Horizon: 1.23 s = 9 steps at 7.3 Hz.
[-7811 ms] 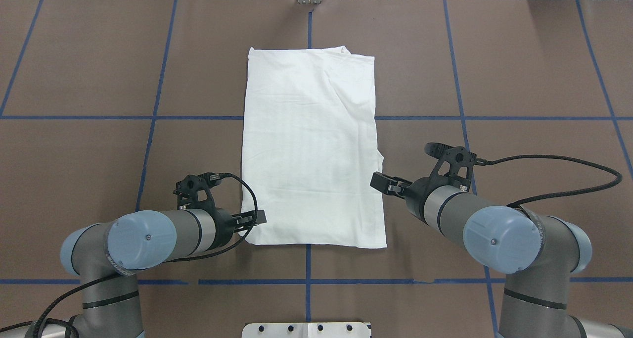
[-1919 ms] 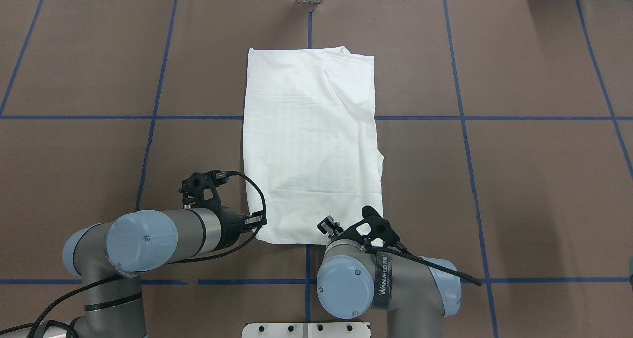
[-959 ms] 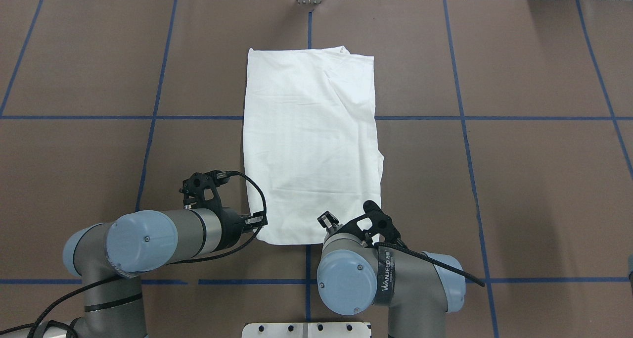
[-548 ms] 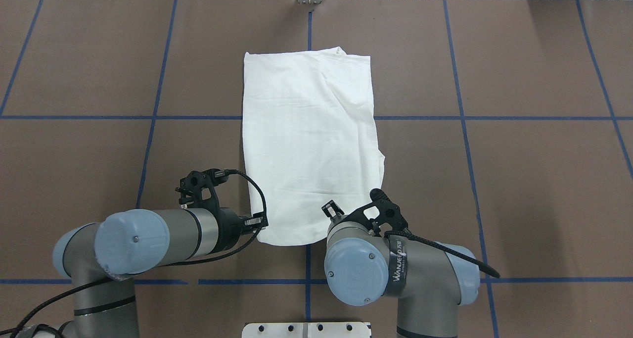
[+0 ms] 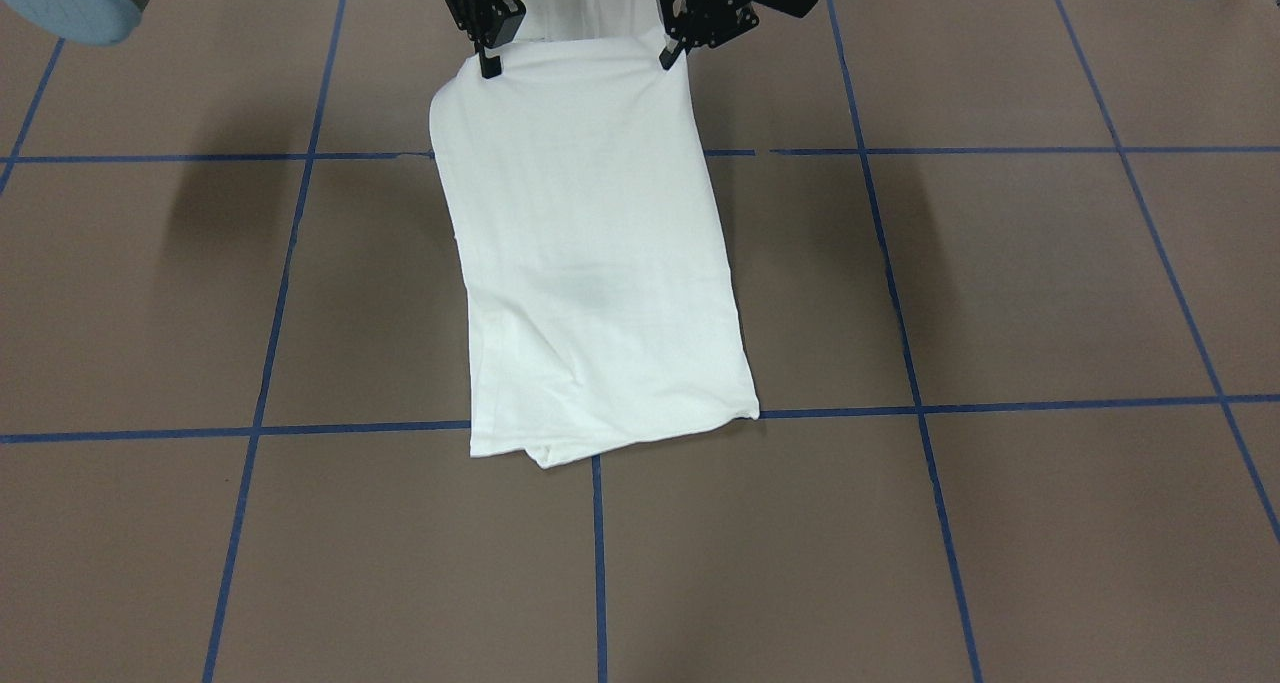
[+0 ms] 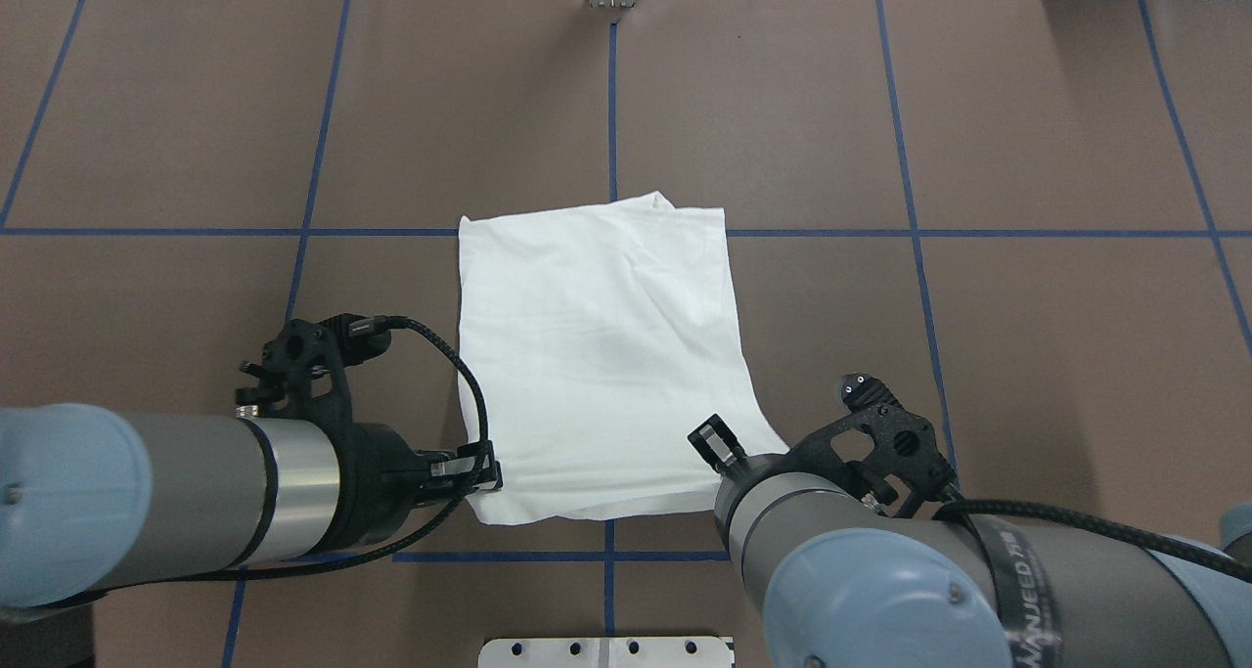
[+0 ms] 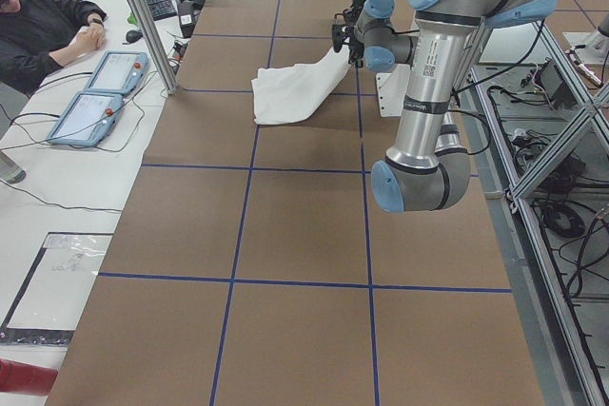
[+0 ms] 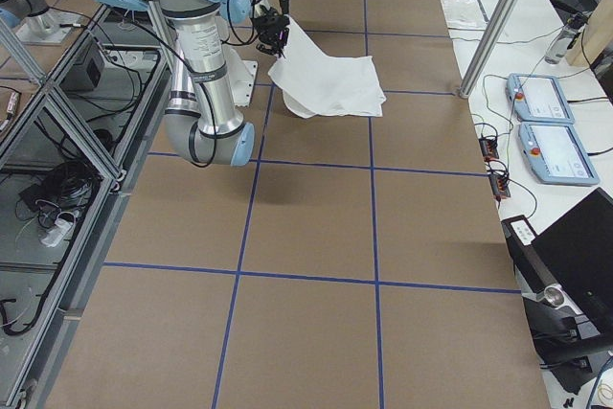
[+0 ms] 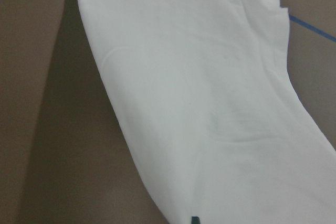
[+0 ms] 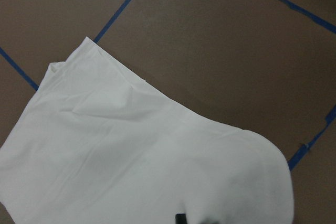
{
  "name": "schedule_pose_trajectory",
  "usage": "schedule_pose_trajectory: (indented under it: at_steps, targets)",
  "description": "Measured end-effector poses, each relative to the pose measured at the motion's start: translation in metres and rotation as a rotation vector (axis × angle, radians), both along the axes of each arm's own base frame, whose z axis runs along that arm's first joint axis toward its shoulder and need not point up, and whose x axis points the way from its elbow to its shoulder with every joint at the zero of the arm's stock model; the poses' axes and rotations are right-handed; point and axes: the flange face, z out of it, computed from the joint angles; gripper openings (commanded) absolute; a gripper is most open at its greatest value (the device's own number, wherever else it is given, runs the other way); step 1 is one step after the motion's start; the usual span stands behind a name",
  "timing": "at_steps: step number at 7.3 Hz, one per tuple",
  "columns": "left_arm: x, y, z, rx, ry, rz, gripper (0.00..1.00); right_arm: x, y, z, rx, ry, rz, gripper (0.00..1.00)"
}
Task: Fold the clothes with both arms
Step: 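Lift the near edge with both grippers and fold it toward the far edge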
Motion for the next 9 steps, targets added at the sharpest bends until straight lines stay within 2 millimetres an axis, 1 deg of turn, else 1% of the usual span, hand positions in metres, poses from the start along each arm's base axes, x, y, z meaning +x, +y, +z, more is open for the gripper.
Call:
schedule_pose_trajectory:
  at_steps: [1,2,3,4,5,7,8,9]
  targets:
    - [-0.009,0.004,-0.009,-0.009,-0.011,0.018,0.00,-0.002,0.000,-0.009,0.016,0.011,-0.013,0.00]
    - [0.000,-0.004,-0.007,-0.018,-0.042,0.010,0.00,-0.012,-0.009,-0.014,0.053,0.042,-0.024,0.00]
    - [0.017,-0.026,0.003,-0.027,-0.091,-0.019,0.00,-0.027,-0.025,-0.016,0.082,0.064,-0.020,0.00]
    - [0.032,-0.049,0.016,-0.014,-0.148,-0.043,0.00,-0.050,-0.043,-0.013,0.105,0.073,-0.011,0.00]
    - [0.042,-0.072,0.032,0.011,-0.204,-0.062,0.00,-0.074,-0.061,-0.007,0.128,0.081,-0.006,0.00]
    - [0.062,-0.113,0.068,0.032,-0.285,-0.095,0.00,-0.112,-0.098,0.010,0.171,0.105,0.000,0.00]
    - [0.072,-0.133,0.086,0.046,-0.304,-0.110,0.00,-0.128,-0.115,0.018,0.186,0.112,0.005,0.00]
    - [0.082,-0.154,0.102,0.052,-0.318,-0.127,0.00,-0.138,-0.132,0.024,0.202,0.119,0.009,0.00]
